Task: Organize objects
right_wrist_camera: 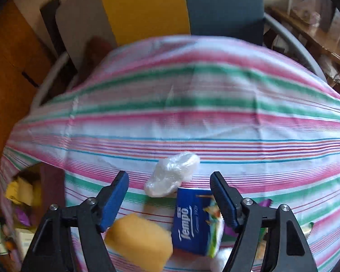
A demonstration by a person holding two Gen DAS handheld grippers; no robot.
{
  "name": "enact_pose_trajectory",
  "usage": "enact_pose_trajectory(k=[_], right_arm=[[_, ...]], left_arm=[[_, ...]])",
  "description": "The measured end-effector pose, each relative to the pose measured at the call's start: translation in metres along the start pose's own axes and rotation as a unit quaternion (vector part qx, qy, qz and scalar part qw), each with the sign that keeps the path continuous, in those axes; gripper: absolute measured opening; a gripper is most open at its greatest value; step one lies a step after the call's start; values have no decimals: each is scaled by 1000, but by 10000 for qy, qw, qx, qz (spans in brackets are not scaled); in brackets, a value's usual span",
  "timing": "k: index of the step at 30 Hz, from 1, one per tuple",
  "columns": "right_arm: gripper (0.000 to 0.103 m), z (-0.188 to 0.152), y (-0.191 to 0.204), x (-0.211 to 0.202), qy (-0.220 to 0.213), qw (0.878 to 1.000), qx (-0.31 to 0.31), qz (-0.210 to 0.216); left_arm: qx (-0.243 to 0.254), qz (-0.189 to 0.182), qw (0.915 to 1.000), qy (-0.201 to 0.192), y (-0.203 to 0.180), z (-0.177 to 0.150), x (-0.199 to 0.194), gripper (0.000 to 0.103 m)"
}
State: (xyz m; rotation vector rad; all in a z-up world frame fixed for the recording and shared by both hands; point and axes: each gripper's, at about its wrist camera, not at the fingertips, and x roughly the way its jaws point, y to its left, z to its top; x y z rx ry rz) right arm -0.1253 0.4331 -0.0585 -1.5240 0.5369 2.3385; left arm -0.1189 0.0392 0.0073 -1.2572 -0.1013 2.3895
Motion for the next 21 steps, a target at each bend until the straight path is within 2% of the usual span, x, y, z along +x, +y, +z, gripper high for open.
enact_pose_trajectory(k=[1, 2, 4, 8, 12, 15, 18, 21], right_arm=[[50, 0, 6, 9, 100, 9999, -120, 24], [39, -2, 11, 15, 198, 9995, -233, -45], [37, -4, 21, 8, 23, 9988, -436, -226], [37, -8, 24, -31, -523, 9979, -376, -92], [37, -27, 32, -75, -887, 9943, -567, 152], [37, -52, 40, -104, -1115, 9902, -740, 401], [37, -88, 51, -122, -1138, 9855, -1066, 674], [38, -133, 60, -119, -897, 9825, -1458, 740]], left_arm=[[-95, 61, 9999, -4, 8, -2, -2, 73], [-144, 89, 9999, -13, 13, -4, -3, 73], [-243, 175, 9995, -48, 24, -8, -7, 73], [-450, 262, 9986, -63, 40, -17, -9, 73], [-541, 322, 9980, -56, 49, -27, -15, 73], [-553, 500, 9972, -94, 57, -36, -22, 73], [-685, 603, 9957, -134, 68, -46, -34, 73], [-820, 740, 9937, -182, 83, -59, -46, 73]])
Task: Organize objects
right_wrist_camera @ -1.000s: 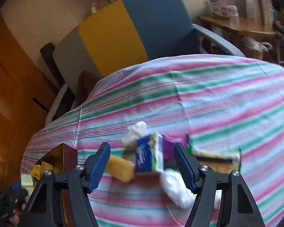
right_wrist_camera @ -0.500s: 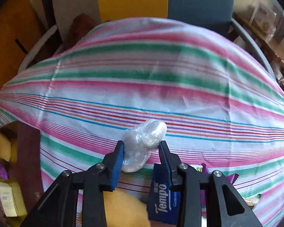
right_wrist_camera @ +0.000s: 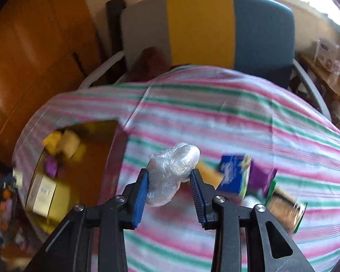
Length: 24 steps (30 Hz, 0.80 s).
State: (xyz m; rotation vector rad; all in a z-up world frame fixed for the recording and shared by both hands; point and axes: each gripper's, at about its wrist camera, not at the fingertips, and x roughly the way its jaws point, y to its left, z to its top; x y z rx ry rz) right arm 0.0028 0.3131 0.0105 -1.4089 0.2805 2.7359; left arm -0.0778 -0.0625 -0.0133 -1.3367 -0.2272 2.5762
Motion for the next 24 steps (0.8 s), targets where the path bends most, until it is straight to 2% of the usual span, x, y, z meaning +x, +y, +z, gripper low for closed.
enact_pose_trajectory(k=[2, 5, 8, 13, 17, 22, 24], right_arm=[[38, -25, 6, 11, 268, 9995, -157, -114], [37, -59, 2, 32, 600, 9980, -49, -177], [37, -74, -9, 48, 775, 9965, 67, -311], [37, -72, -13, 52, 713, 9967, 36, -395], [37, -71, -13, 52, 699, 9967, -10, -403], [37, -72, -11, 49, 685, 9969, -15, -395], [37, -71, -11, 48, 685, 9969, -7, -395]], left_arm=[[-118, 15, 9999, 7, 9, -6, -5, 73], [-159, -18, 9999, 30, 10, -12, -8, 73], [-116, -207, 9997, 46, -2, -11, -6, 73], [385, -405, 9984, 62, -48, 1, 11, 74], [703, -409, 9965, 174, -79, 16, 41, 74], [804, -375, 9946, 538, -93, 36, 85, 74], [515, -413, 9945, 814, -88, 44, 105, 74]])
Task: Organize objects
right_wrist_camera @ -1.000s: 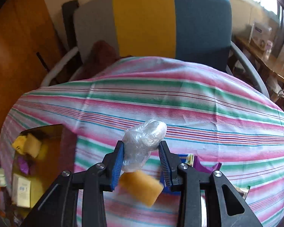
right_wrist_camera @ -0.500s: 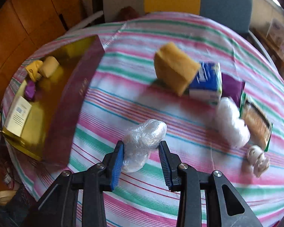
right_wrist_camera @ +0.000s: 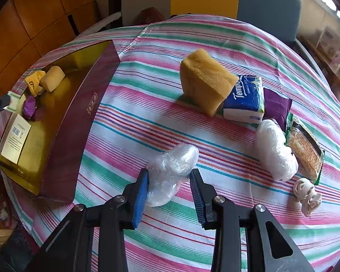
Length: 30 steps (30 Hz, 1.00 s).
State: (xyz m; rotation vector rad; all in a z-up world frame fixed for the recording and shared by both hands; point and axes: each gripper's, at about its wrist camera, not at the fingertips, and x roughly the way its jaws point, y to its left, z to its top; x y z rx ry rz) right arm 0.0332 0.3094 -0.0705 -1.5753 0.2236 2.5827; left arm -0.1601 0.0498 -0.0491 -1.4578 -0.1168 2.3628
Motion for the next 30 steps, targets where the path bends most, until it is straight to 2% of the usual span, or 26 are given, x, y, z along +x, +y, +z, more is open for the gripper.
enact_pose_trajectory(k=[1, 3, 7, 8, 11, 15, 17, 23, 27, 30], right_arm=[[37, 0, -1, 0, -3, 10000, 3, 2], [37, 0, 0, 0, -6, 10000, -3, 6], [37, 2, 1, 0, -14, 10000, -4, 18], [37, 2, 1, 0, -13, 10000, -6, 23], [37, 2, 1, 1, -17, 10000, -4, 28], [38, 2, 1, 1, -16, 10000, 12, 30], [38, 2, 0, 1, -11, 10000, 19, 28], [38, 2, -3, 1, -26, 10000, 54, -36], [38, 1, -4, 1, -32, 9999, 55, -95], [38, 1, -5, 1, -35, 9999, 44, -136]], left_arm=[[-137, -86, 9998, 129, 3, 4, 8, 74], [-278, 49, 9994, 175, 11, 9, 19, 74], [-264, 504, 9977, 369, 20, 22, 48, 74], [-241, 489, 9978, 367, 22, 25, 51, 75], [-64, 758, 9966, 329, 14, 31, 55, 75], [-45, 722, 9970, 270, 14, 34, 50, 82], [-51, 722, 9971, 241, 13, 34, 47, 83], [55, 736, 9972, -87, 9, 27, 13, 83], [356, 895, 9932, -654, -1, -1, -33, 83], [495, 886, 9907, -902, -6, -23, -56, 83]])
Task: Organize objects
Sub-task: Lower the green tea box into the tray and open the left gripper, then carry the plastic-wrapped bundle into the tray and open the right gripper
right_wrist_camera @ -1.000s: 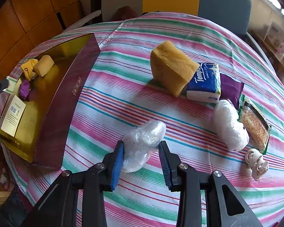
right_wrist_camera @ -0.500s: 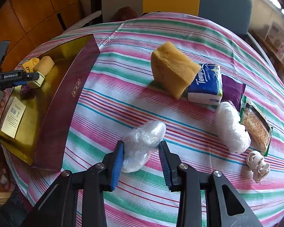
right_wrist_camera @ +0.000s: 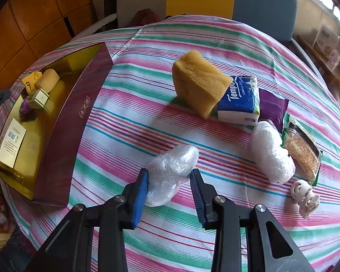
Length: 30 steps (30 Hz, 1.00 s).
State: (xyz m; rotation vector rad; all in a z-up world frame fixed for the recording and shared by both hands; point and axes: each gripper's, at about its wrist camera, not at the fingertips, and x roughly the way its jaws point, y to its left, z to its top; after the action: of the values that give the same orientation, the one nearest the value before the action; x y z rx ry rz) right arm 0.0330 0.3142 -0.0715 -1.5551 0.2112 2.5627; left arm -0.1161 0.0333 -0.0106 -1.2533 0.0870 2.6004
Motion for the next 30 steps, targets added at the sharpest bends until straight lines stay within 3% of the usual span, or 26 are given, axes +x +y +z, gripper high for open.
enact_pose_trajectory(k=[12, 13, 14, 17, 20, 25, 30], right_arm=[[39, -1, 5, 8, 23, 9998, -116, -171], [35, -2, 5, 12, 117, 9996, -113, -214], [32, -4, 5, 19, 278, 9990, -129, -335], [30, -2, 6, 12, 82, 9986, -84, -524], [30, -2, -1, 9, 39, 9990, 219, -393], [29, -6, 3, 4, 39, 9985, 224, -505], [29, -6, 16, -16, -193, 9992, 164, -318]], left_arm=[[311, 259, 9976, -569, -2, -47, -59, 82], [302, 238, 9975, -589, -1, -49, -62, 82], [259, 176, 9977, -597, 1, -51, -64, 82], [139, 26, 9982, -588, 10, -55, -65, 81], [34, -73, 9987, -510, 18, -58, -61, 78], [-138, -180, 9986, -477, 33, -66, -57, 77], [-324, -202, 9986, -356, 48, -72, -51, 74]])
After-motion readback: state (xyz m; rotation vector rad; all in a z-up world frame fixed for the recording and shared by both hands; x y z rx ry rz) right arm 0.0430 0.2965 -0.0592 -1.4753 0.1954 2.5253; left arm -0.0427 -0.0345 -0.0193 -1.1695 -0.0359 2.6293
